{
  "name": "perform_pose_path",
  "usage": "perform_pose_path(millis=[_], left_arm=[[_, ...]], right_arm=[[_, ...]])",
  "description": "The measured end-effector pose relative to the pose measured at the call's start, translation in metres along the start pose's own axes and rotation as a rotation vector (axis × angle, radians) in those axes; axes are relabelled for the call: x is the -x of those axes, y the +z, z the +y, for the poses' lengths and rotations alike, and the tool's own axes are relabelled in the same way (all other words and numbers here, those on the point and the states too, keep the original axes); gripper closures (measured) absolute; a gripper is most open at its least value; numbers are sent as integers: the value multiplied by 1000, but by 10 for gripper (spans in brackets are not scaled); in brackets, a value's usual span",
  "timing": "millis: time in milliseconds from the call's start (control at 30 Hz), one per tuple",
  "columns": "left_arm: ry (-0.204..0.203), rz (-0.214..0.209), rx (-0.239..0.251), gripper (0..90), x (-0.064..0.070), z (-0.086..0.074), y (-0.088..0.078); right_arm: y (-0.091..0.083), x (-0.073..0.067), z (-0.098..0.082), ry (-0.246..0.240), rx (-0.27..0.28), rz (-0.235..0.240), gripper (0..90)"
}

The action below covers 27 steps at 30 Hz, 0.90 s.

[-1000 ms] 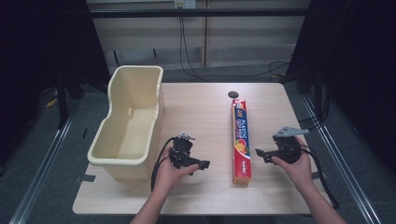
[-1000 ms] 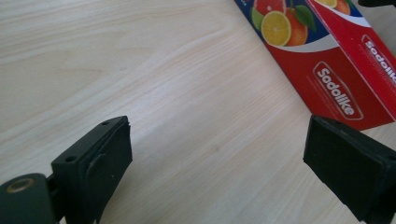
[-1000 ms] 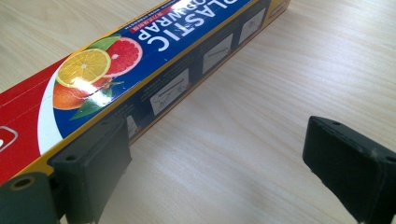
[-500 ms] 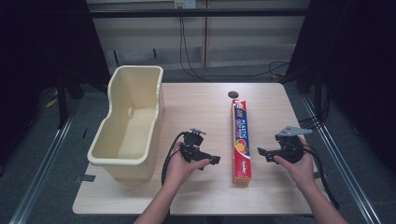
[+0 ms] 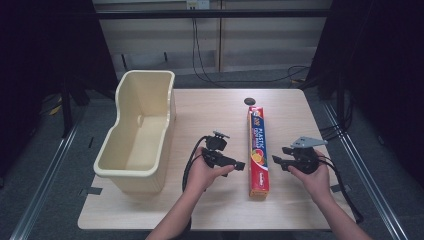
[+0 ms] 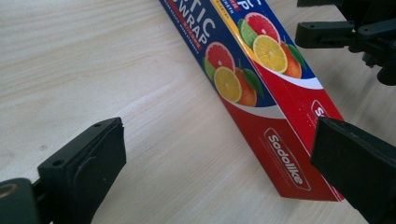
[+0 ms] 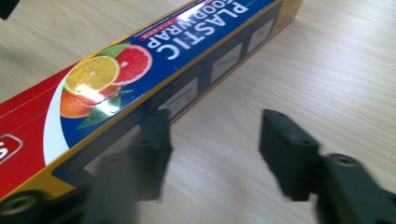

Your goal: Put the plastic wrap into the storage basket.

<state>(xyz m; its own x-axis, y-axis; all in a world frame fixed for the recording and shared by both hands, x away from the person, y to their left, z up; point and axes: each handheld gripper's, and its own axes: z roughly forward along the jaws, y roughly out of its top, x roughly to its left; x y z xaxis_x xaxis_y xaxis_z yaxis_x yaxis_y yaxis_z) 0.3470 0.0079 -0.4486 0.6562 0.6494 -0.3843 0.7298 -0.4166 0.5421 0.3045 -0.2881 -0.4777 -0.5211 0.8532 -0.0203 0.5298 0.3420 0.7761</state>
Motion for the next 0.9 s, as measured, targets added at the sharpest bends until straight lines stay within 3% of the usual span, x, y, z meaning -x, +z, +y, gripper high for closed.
perform_pose_path(millis=[33,67,167,200,367,533,800,833,900], left_arm=[[-9,1,11,32,0,-1,0],[13,4,-7,32,-2,-1,-2],[21,0,-19,33,-4,-3,-2],[8,-2,-14,33,-4,-4,-1],[1,-1,-9,33,-6,-6,1],[10,6,-18,36,-6,-7,0],[34,14,-34,40,-5,-2,-4],[17,12,-21,40,-3,-2,-3],[24,21,-26,40,-4,0,-3]], right_arm=[[2,-1,0,-7,2,-1,570],[4,-3,1,-9,15,8,687],[10,-5,4,-28,6,9,862],[12,-6,4,-23,1,14,883],[21,-9,6,-22,3,15,900],[26,-18,9,-63,4,24,900],[29,-30,10,-45,36,106,900],[30,-31,9,-44,41,113,900],[32,-32,10,-51,43,129,900]])
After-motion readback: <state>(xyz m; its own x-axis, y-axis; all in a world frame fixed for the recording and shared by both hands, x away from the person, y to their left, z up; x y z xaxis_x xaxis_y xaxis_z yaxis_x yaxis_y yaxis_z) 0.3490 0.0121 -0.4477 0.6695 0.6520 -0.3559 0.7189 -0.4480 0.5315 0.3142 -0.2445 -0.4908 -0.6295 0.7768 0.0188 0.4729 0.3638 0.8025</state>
